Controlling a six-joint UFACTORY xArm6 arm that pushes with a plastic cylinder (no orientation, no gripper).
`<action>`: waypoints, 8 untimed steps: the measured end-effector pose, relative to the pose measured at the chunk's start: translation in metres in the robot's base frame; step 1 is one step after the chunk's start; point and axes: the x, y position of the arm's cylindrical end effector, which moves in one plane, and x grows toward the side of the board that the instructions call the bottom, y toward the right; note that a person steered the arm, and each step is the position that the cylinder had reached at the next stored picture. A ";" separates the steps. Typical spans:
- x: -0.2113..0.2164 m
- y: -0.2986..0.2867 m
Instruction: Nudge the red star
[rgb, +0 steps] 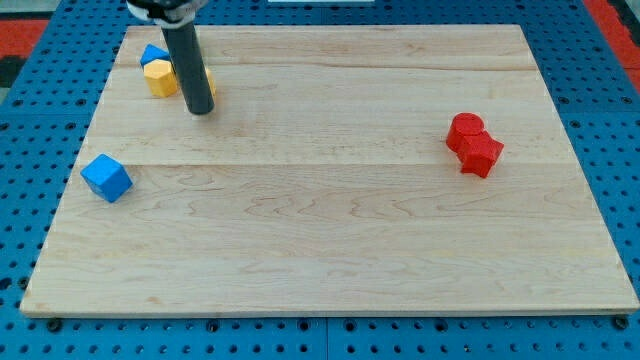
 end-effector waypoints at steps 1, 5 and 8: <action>-0.011 0.004; 0.011 0.066; 0.100 0.216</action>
